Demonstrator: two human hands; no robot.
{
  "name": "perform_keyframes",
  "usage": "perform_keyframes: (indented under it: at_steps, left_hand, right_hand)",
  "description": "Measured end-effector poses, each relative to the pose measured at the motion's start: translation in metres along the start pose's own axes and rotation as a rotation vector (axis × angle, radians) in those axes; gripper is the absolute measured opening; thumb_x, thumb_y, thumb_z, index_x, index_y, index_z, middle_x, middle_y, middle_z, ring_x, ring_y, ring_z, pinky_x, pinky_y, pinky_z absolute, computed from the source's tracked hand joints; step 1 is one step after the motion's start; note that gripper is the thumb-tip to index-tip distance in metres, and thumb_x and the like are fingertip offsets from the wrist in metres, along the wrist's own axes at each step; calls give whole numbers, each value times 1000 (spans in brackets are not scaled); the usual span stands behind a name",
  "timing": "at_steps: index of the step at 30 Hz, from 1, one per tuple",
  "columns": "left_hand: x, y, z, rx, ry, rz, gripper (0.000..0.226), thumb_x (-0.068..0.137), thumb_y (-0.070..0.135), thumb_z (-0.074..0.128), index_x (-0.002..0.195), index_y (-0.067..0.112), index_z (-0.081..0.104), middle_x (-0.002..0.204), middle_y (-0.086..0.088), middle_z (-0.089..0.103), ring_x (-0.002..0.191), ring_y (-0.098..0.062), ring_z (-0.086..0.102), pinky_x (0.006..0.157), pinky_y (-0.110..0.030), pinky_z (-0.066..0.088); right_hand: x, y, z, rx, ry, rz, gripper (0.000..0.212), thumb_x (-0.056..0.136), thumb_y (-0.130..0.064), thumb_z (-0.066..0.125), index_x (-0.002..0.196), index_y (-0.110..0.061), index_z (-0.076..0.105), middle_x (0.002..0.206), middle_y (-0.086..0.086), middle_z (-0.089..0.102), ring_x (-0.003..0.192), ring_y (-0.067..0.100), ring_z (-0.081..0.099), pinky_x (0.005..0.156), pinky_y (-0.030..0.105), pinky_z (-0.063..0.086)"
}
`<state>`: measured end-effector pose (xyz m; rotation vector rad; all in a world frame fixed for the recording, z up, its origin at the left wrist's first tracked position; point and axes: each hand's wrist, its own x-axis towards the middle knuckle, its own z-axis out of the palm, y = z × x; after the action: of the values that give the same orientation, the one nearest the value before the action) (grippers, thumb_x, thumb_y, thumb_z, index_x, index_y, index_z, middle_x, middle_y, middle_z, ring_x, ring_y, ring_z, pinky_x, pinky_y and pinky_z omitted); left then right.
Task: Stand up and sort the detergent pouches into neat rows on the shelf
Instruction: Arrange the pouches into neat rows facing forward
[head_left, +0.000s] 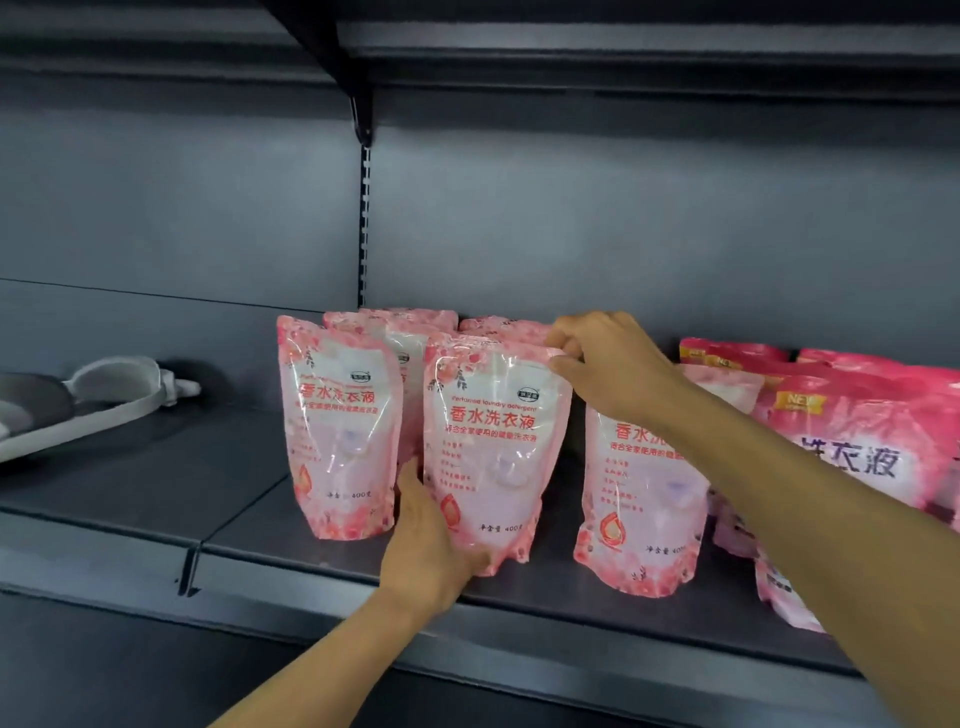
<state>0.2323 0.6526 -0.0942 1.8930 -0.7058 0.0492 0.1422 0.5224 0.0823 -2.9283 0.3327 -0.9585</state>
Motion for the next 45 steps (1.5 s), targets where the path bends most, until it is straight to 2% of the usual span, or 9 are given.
perform_keyframes:
  at_steps: [5, 17, 25, 31, 35, 38, 41, 43, 45]
  left_hand:
    - [8, -15, 3, 55, -27, 53, 107, 57, 28, 86, 127, 33, 6, 120, 12, 42, 105, -11, 50, 88, -31, 50]
    - [6, -22, 2, 119, -28, 80, 102, 59, 40, 83, 125, 33, 7, 125, 10, 46, 111, -13, 53, 83, -35, 53]
    - [-9, -24, -18, 24, -31, 92, 109, 64, 27, 84, 142, 30, 9, 134, 8, 40, 124, -10, 44, 101, -32, 45]
    - [-19, -34, -71, 177, 253, 240, 87, 68, 24, 82, 135, 26, 27, 116, 14, 36, 109, -6, 42, 89, -24, 42]
    - [6, -53, -101, 205, 426, 168, 108, 50, 27, 90, 137, 11, 27, 129, -2, 34, 118, -20, 32, 100, -36, 35]
    - [25, -67, -111, 117, 303, 10, 139, 41, 35, 93, 147, 14, 6, 147, -4, 20, 136, -24, 24, 112, -41, 26]
    - [44, -79, -112, -137, 110, -56, 151, 34, 34, 93, 144, 35, -11, 147, 4, 22, 134, -19, 35, 111, -44, 33]
    - [52, -84, -110, -215, 52, -78, 150, 28, 37, 90, 139, 46, -10, 140, 8, 34, 126, -15, 45, 105, -46, 42]
    - [56, -90, -107, -219, 47, -60, 144, 26, 39, 89, 135, 51, -5, 131, 11, 43, 118, -14, 52, 95, -46, 50]
  right_hand:
    - [8, -10, 4, -6, 36, 152, 23, 86, 5, 46, 98, 5, 65, 103, 24, 66, 100, 37, 61, 82, 49, 52]
    - [1, -5, 7, 56, 77, 158, 20, 95, -9, 49, 102, -10, 68, 100, 5, 69, 75, 14, 56, 55, 19, 40]
    - [-4, -8, 8, 117, 116, 118, 27, 92, -19, 55, 119, -15, 56, 114, 1, 65, 103, 17, 58, 82, 26, 44]
    - [12, -59, 21, 149, 156, -45, 40, 88, -23, 59, 126, -19, 49, 128, -6, 54, 121, 13, 47, 94, 22, 34]
    - [33, -93, 46, 82, 117, -152, 38, 85, -23, 63, 120, -15, 53, 123, -2, 59, 115, 18, 52, 97, 30, 40]
    - [48, -110, 57, 67, 58, -149, 38, 85, -27, 65, 119, -14, 55, 115, -1, 65, 107, 19, 57, 96, 33, 41]
    - [61, -121, 62, 28, -12, -122, 28, 89, -28, 60, 112, -14, 60, 102, 3, 70, 99, 23, 60, 92, 35, 43]
    - [69, -124, 67, 17, -39, -107, 12, 90, -21, 56, 94, -14, 65, 86, 5, 67, 85, 26, 58, 82, 35, 46]
    - [74, -126, 70, 38, -60, -97, 31, 89, -11, 53, 59, -15, 46, 57, 4, 43, 59, 23, 38, 60, 30, 35]
